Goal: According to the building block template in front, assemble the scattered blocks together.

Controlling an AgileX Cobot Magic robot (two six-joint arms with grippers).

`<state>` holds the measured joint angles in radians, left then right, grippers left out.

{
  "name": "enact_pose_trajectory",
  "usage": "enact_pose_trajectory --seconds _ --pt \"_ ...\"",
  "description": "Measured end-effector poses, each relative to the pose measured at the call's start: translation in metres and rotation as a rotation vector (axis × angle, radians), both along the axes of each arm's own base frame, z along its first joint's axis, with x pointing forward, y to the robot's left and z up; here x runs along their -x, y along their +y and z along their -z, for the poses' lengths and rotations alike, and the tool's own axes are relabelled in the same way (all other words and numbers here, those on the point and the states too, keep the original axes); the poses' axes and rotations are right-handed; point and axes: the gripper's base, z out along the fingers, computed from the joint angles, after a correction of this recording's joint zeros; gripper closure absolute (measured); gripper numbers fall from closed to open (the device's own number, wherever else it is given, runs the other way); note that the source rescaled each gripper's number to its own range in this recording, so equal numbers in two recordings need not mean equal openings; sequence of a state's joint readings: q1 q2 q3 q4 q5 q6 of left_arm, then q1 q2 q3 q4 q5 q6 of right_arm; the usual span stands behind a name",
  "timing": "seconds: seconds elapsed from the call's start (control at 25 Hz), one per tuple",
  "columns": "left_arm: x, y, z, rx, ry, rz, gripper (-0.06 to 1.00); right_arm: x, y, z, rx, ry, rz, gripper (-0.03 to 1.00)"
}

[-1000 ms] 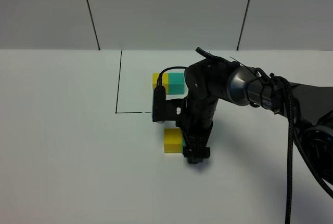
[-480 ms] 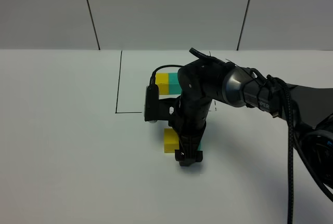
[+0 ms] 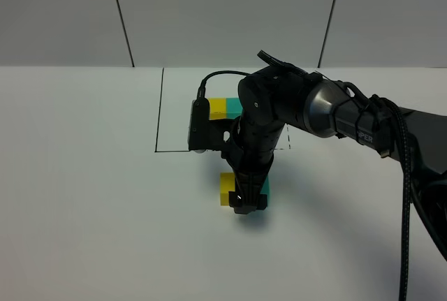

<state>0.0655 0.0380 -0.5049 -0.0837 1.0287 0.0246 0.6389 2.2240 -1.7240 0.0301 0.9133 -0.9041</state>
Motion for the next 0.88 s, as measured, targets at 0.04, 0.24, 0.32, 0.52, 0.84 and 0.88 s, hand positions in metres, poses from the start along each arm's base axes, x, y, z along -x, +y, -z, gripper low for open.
enact_pose_trajectory --seconds 0.04,0.24,0.32,0.52,0.84,0.88 --pt "0.0 0.0 0.0 0.0 0.0 0.0 0.47 0.0 0.0 0.0 0.0 0.002 0.012 -0.03" --pt "0.0 0.0 0.0 0.0 0.0 0.0 0.47 0.001 -0.004 -0.019 -0.015 -0.027 0.109 -0.03" --pt "0.0 0.0 0.0 0.0 0.0 0.0 0.47 0.004 -0.006 -0.045 -0.066 -0.055 0.176 -0.03" --pt "0.0 0.0 0.0 0.0 0.0 0.0 0.47 0.003 -0.049 -0.12 -0.271 -0.048 0.589 -0.03" --pt "0.0 0.0 0.0 0.0 0.0 0.0 0.47 0.025 -0.196 -0.174 -0.371 -0.034 1.152 -0.03" --pt "0.0 0.0 0.0 0.0 0.0 0.0 0.47 0.038 -0.21 -0.179 -0.385 -0.046 1.195 -0.03"
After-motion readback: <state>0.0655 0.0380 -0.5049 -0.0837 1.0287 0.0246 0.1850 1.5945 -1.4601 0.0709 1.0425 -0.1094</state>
